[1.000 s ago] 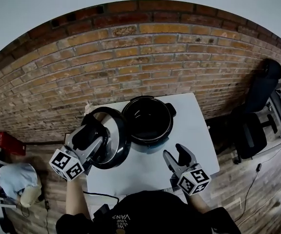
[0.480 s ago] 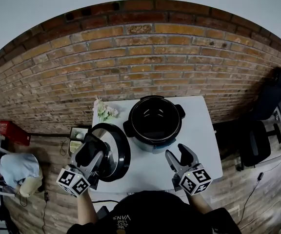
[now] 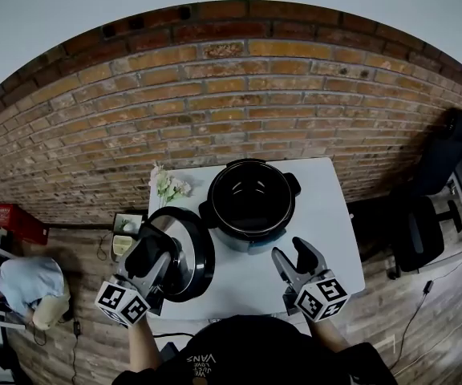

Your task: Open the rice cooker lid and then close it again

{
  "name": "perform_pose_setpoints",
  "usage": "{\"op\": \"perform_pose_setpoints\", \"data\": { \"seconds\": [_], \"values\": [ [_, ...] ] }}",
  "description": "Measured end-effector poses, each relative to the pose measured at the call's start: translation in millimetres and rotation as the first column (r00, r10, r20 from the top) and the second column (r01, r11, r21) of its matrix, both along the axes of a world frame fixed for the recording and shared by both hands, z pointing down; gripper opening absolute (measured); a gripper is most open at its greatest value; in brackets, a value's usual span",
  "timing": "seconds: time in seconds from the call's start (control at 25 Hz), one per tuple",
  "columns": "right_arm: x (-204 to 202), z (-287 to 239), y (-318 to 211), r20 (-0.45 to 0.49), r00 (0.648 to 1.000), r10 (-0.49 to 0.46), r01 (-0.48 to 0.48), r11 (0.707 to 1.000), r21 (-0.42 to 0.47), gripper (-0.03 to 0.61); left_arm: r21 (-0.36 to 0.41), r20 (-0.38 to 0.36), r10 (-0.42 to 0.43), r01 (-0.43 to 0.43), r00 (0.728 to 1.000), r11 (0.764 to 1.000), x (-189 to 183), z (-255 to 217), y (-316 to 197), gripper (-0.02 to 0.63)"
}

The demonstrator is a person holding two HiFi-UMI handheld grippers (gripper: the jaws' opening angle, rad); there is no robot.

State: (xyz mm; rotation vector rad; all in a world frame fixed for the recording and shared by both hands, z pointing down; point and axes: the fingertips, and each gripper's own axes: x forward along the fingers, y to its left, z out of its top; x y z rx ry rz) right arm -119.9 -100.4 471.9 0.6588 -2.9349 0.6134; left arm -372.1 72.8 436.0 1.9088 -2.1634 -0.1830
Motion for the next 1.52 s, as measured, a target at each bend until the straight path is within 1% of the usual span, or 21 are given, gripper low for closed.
{"op": "perform_pose_setpoints", "data": {
  "seconds": [0.24, 0.44, 0.56, 0.72, 0.8, 0.88, 0.96, 1.04, 1.12, 1.2, 1.36, 1.52],
  "values": [
    [13.8, 3.3, -4.1, 0.002, 0.999, 0.049, -0.049, 0.999, -0.008, 0.264, 0.01, 0.042, 0.049, -0.05, 0.998, 0.999, -3.0, -12.1, -26.8, 0.281],
    [30.8, 6.6, -4.5, 0.001, 0.993, 0.12, -0.12, 0.993, -0.017, 0.264, 0.006, 0.099, 0.138, -0.139, 0.985, 0.99, -8.7, -29.5, -65.7, 0.281],
    [42.4, 9.7, -5.1, -0.005, 0.988, 0.153, -0.153, 0.988, -0.021, 0.264, 0.007, 0.135, 0.203, -0.205, 0.97, 0.979, -6.9, -38.2, -92.5, 0.281],
    [61.3, 13.4, -6.3, -0.006, 0.975, 0.22, -0.22, 0.975, -0.032, 0.264, -0.03, 0.192, 0.299, -0.299, 0.935, 0.954, 4.2, -46.6, -132.8, 0.281],
    [71.0, 14.5, -6.9, -0.008, 0.966, 0.257, -0.257, 0.966, -0.035, 0.264, -0.04, 0.216, 0.362, -0.362, 0.907, 0.931, 11.3, -47.3, -151.2, 0.281],
    [81.6, 15.6, -7.7, -0.012, 0.956, 0.295, -0.295, 0.955, -0.035, 0.264, -0.042, 0.233, 0.425, -0.428, 0.875, 0.903, 19.7, -46.8, -169.3, 0.281],
    [92.0, 16.5, -9.0, -0.014, 0.945, 0.327, -0.328, 0.944, -0.035, 0.264, -0.054, 0.245, 0.472, -0.475, 0.847, 0.879, 30.4, -46.7, -187.2, 0.281],
    [102.0, 18.0, -9.6, -0.017, 0.935, 0.355, -0.356, 0.934, -0.037, 0.264, -0.081, 0.262, 0.514, -0.513, 0.816, 0.855, 41.9, -44.7, -204.1, 0.281],
    [110.9, 19.4, -9.5, -0.021, 0.925, 0.379, -0.38, 0.924, -0.041, 0.264, -0.118, 0.279, 0.56, -0.551, 0.78, 0.826, 53.7, -42.4, -219.3, 0.281],
    [118.8, 20.6, -8.8, -0.029, 0.916, 0.401, -0.402, 0.914, -0.044, 0.264, -0.158, 0.296, 0.611, -0.593, 0.734, 0.79, 65.8, -39.4, -232.1, 0.281],
    [132.6, 22.4, -8.2, -0.047, 0.898, 0.438, -0.44, 0.897, -0.043, 0.264, -0.233, 0.321, 0.704, -0.668, 0.634, 0.707, 90.9, -28.0, -253.0, 0.281],
    [139.1, 22.6, -7.1, -0.058, 0.89, 0.452, -0.455, 0.89, -0.042, 0.264, -0.309, 0.329, 0.778, -0.718, 0.535, 0.624, 112.3, -10.6, -266.0, 0.281]
  ]
}}
